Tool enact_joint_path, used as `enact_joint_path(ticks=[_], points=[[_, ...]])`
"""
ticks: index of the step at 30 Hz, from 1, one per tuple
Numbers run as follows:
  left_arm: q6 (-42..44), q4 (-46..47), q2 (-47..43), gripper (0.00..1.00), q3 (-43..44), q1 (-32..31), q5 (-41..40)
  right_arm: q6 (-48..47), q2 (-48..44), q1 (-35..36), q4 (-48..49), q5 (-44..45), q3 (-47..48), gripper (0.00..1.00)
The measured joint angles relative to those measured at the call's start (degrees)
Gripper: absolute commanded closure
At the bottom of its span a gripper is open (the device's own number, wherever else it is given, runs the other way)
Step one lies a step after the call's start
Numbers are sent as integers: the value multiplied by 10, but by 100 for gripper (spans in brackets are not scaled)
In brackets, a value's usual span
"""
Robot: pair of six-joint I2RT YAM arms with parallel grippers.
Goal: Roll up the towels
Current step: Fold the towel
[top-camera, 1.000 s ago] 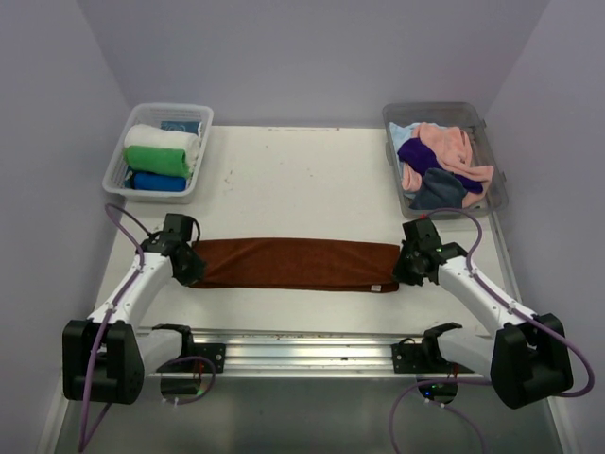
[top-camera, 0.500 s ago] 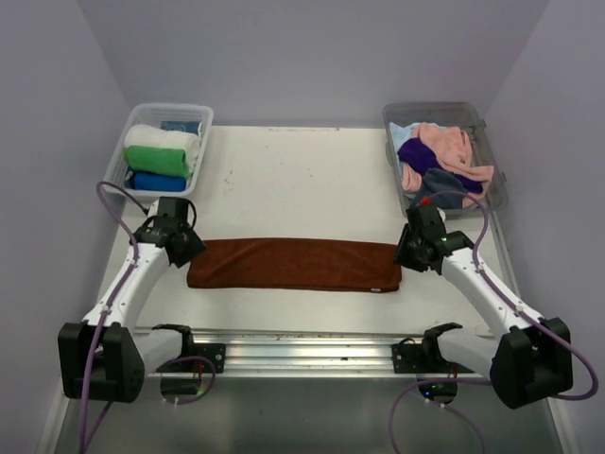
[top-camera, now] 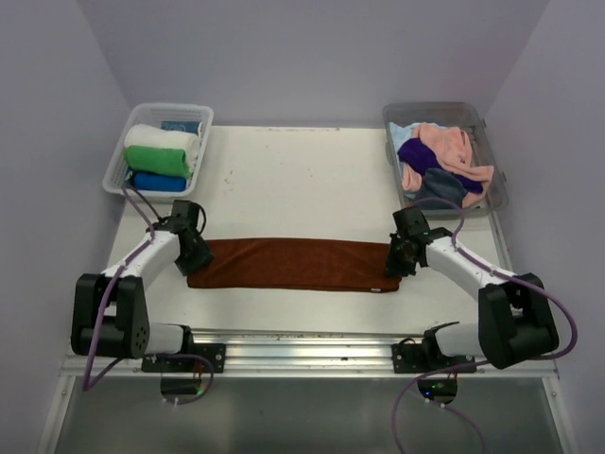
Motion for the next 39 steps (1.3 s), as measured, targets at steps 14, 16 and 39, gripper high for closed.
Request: enact_joint_path(ticks=[14, 16, 39], points=[[11, 23, 106, 51, 48, 60, 16, 19, 18, 0, 4, 15, -23, 81], [12, 24, 104, 51, 48, 65, 19, 18, 16, 0, 4, 17, -23, 81], [42, 40, 82, 53, 26, 94, 25, 3, 0, 0, -4, 29, -23, 79]])
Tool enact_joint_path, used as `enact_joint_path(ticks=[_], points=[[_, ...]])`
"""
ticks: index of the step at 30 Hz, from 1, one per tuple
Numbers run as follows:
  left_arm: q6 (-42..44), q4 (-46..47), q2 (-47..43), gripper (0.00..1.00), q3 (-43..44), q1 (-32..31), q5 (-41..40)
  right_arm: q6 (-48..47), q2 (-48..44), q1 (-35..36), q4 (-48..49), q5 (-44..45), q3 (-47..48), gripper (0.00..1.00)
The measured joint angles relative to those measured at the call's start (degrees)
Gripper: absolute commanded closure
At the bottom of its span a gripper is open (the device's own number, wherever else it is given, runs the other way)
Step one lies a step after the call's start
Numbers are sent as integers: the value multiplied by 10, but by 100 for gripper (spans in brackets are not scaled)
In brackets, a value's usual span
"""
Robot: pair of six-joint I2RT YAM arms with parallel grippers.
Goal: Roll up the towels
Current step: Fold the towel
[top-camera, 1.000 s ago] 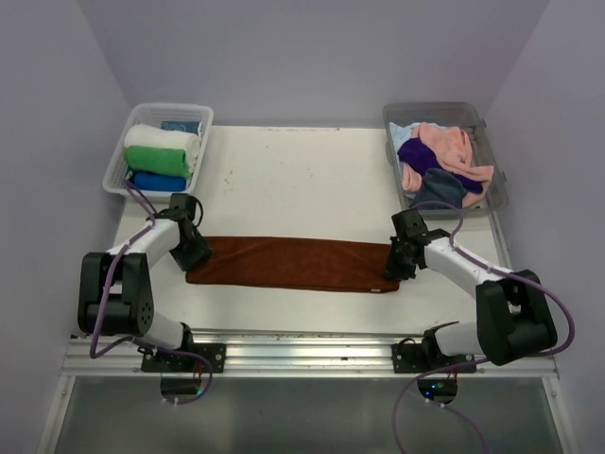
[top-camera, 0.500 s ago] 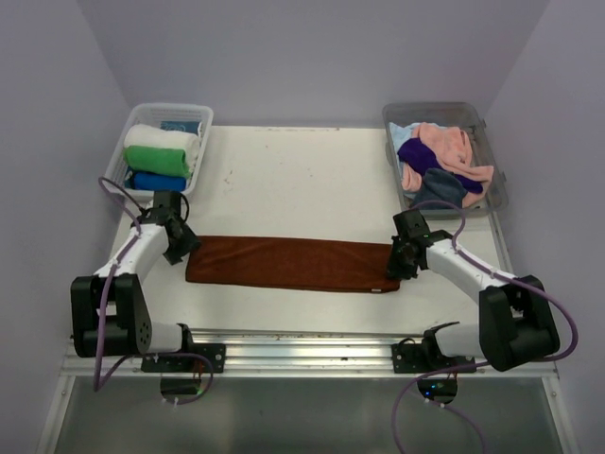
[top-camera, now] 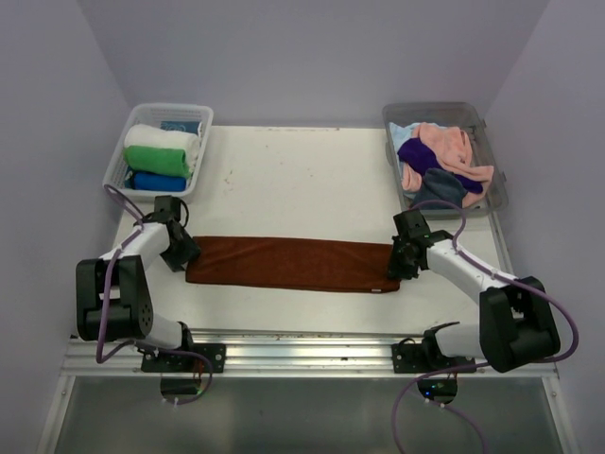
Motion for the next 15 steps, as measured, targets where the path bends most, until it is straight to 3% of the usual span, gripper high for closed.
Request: enact_joint_path(ticks=[3, 6, 9, 10, 15], points=[[0, 5, 3, 53, -3, 0, -4, 0, 0, 0, 0, 2, 0, 79], [-1, 9, 5, 60, -3, 0, -5, 0, -5, 0, 0, 2, 0, 79], [-4, 20, 8, 85, -3, 0, -6, 0, -10, 0, -1, 3, 0, 79], [-6, 25, 9, 100, -3, 0, -5, 0, -13, 0, -1, 4, 0, 79], [-10, 31, 4, 100, -3, 0, -2, 0, -23, 0, -10, 4, 1, 78]])
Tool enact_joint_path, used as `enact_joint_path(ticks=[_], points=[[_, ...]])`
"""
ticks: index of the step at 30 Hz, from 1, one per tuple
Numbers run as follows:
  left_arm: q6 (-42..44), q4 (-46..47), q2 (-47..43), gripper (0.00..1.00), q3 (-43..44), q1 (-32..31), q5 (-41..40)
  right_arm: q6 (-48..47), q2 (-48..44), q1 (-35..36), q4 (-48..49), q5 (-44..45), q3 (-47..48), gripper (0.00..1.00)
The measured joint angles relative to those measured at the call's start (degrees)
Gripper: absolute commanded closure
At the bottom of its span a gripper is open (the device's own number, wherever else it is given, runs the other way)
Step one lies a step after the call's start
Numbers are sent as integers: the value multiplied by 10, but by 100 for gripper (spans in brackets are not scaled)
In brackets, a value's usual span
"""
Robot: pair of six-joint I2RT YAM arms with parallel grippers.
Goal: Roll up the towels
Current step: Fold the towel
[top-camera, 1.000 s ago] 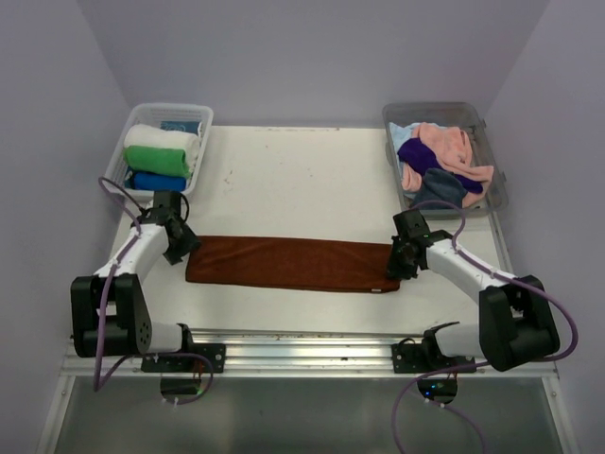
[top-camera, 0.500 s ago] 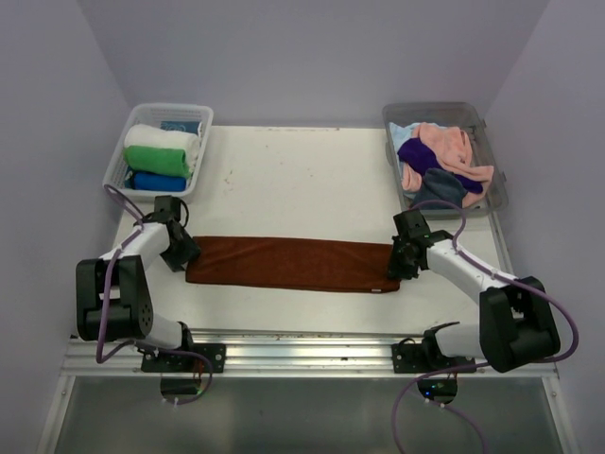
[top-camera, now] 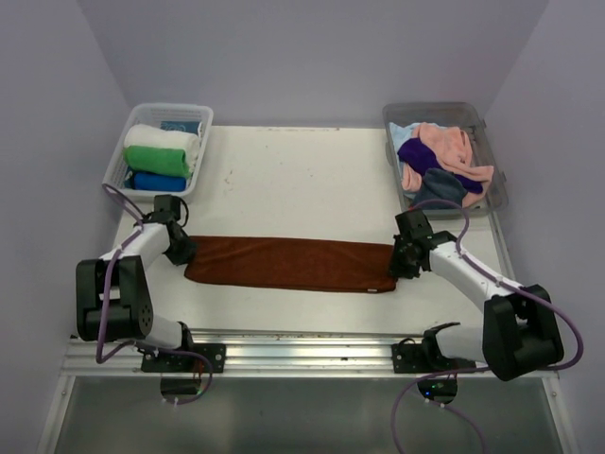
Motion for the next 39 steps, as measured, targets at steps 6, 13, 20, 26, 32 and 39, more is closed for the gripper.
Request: enact_joint_path(ticks=[6, 13, 20, 26, 32, 39], points=[[-9, -48, -63, 100, 10, 7, -24, -2, -17, 0, -9, 0, 11, 75], [32, -93, -144, 100, 108, 10, -52, -12, -15, 0, -6, -17, 22, 71], [93, -112, -186, 100, 193, 10, -35, -21, 13, 21, 18, -78, 30, 67], [105, -128, -179, 100, 229, -89, -20, -12, 48, 58, 34, -92, 72, 67], [82, -129, -155, 100, 238, -220, 5, -5, 69, 68, 47, -96, 86, 67], [37, -129, -91, 100, 279, -379, -2, 1, 71, 70, 49, -97, 85, 67]])
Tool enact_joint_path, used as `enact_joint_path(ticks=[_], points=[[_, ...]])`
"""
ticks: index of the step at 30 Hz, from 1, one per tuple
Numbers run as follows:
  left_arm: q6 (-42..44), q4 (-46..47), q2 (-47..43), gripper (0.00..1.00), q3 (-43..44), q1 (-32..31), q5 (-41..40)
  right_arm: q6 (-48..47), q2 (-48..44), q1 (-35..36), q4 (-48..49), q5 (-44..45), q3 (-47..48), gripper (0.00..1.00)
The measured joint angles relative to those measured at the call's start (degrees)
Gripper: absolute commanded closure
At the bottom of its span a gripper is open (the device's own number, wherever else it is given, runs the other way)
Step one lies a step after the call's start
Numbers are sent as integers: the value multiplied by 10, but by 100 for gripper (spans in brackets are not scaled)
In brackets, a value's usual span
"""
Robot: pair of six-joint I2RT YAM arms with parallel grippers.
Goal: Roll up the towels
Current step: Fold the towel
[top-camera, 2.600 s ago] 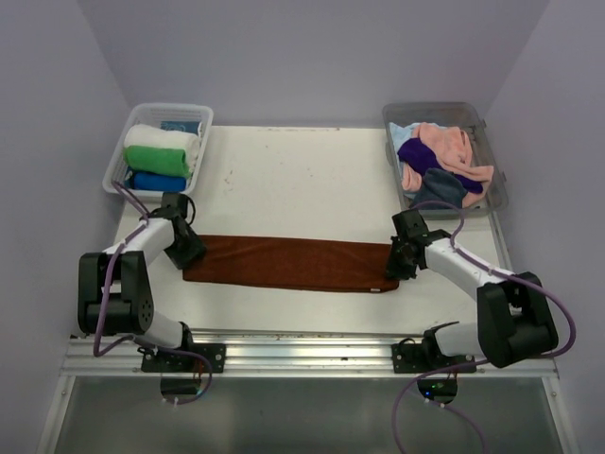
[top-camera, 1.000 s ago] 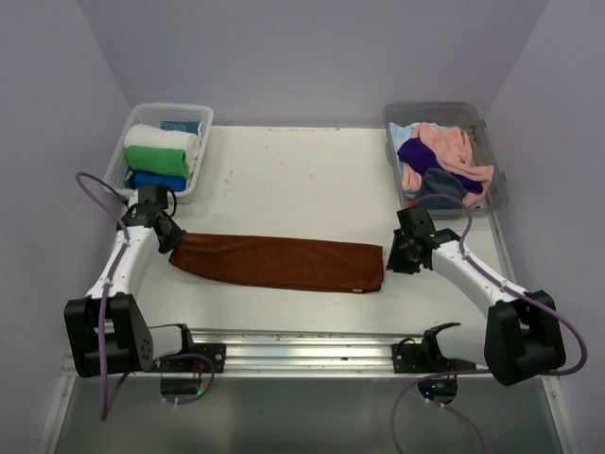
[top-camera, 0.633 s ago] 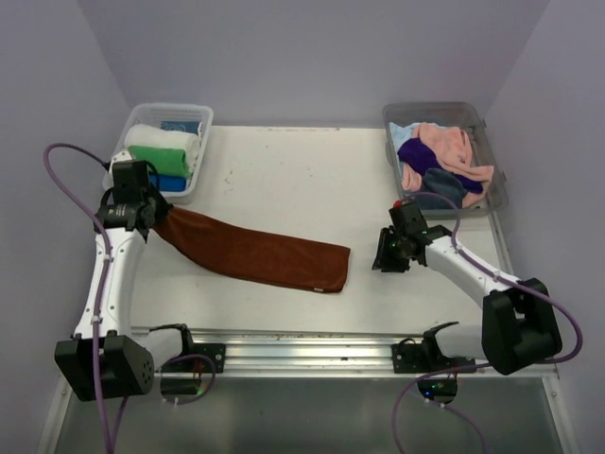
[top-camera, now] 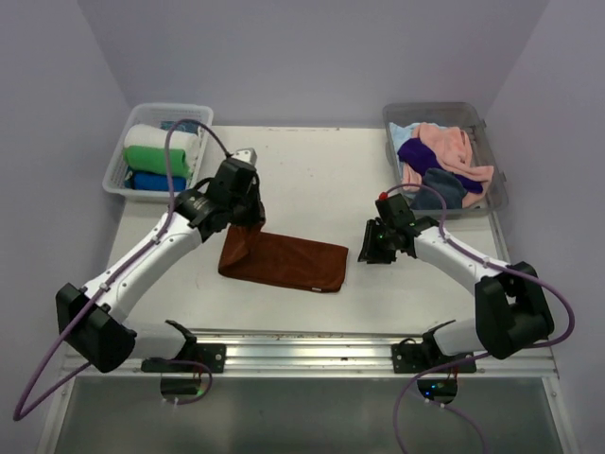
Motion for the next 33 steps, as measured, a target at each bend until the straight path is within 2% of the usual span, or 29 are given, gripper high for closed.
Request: enact_joint_path(ticks=[5, 11, 20, 27, 33], points=[[-29, 1, 54, 100, 13, -73, -2, 2, 0, 0, 0, 0, 0, 67], [-49, 2, 107, 100, 35, -118, -3, 4, -1, 0, 0, 1, -9, 67], [-63, 5, 192, 100, 87, -157, -3, 6, -7, 0, 0, 5, -17, 67], [-63, 5, 224, 100, 110, -179, -1, 10, -9, 0, 11, -1, -29, 66], [-63, 6, 233, 100, 116, -182, 2, 28, 3, 12, 59, -32, -45, 58]])
